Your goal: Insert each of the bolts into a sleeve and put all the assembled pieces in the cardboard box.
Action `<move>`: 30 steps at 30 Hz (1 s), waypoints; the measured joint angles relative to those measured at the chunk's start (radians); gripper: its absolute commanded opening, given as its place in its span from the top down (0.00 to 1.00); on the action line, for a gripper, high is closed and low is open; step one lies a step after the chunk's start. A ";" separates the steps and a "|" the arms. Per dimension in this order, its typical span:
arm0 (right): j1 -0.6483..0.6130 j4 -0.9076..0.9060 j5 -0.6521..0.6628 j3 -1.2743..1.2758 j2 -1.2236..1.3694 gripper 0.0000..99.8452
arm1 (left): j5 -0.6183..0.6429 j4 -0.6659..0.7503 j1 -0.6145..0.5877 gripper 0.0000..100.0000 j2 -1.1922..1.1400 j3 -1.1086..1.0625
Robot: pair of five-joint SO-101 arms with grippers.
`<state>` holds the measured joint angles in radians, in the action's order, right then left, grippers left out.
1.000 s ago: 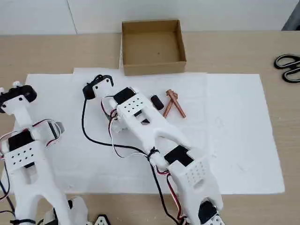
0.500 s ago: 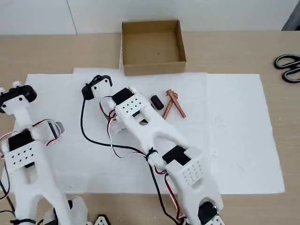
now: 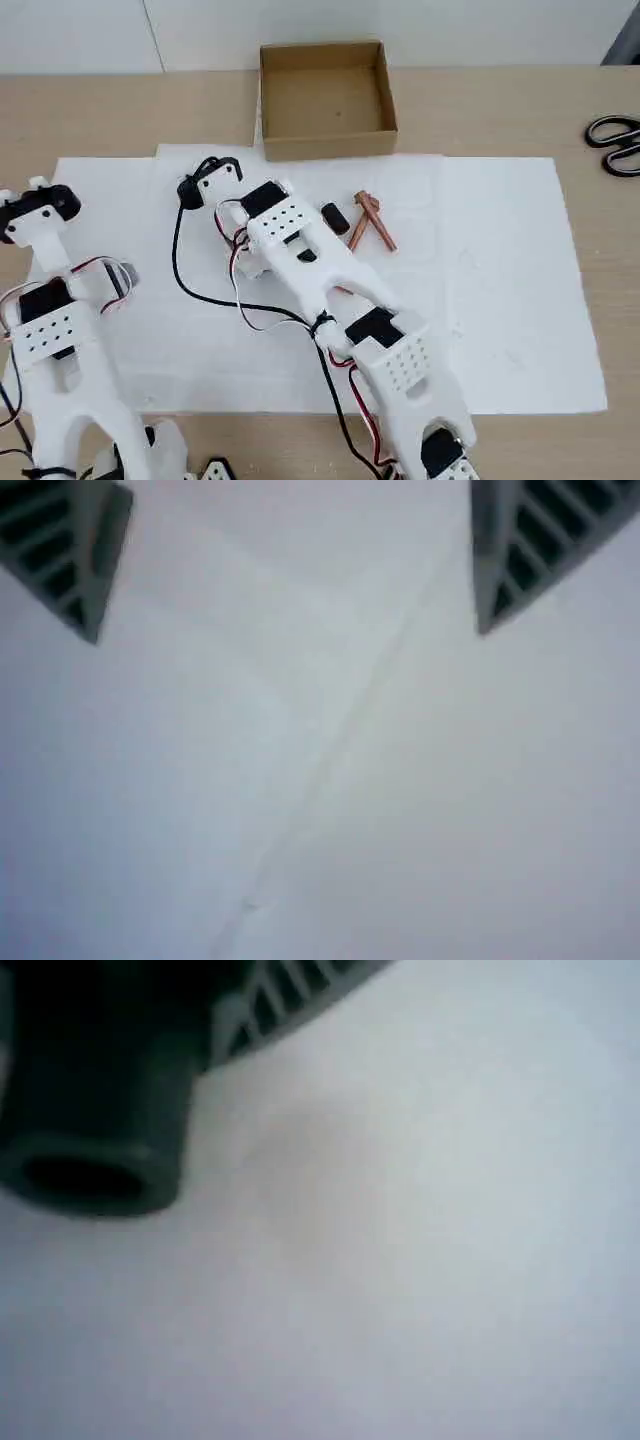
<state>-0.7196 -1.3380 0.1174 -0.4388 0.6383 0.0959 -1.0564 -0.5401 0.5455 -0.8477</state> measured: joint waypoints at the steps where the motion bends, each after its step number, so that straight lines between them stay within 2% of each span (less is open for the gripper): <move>1: -0.005 -0.023 0.000 0.002 -0.011 1.00 | 0.002 -0.005 0.000 0.77 0.000 0.011; 4: -0.009 -0.060 0.002 0.002 -0.078 1.00 | 0.005 -0.035 0.012 0.77 0.000 0.063; 7: -0.005 -0.092 0.002 0.002 -0.184 1.00 | 0.005 -0.072 0.084 0.77 -0.003 0.078; 12: 0.002 -0.144 0.061 0.002 -0.379 1.00 | -0.046 -0.066 0.321 0.77 -0.005 0.015; 17: 0.112 -0.173 0.075 0.002 -0.506 1.00 | -0.054 0.078 0.528 0.77 -0.005 -0.158; 22: 0.255 -0.215 0.075 0.002 -0.575 1.00 | -0.057 0.269 0.565 0.77 -0.005 -0.301; 30: 0.368 -0.270 0.075 0.002 -0.695 1.00 | -0.058 0.292 0.571 0.77 -0.005 -0.302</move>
<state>-0.3514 -1.6080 0.1926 -0.4373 -0.0568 0.0376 -0.7649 0.0307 0.5409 -1.1500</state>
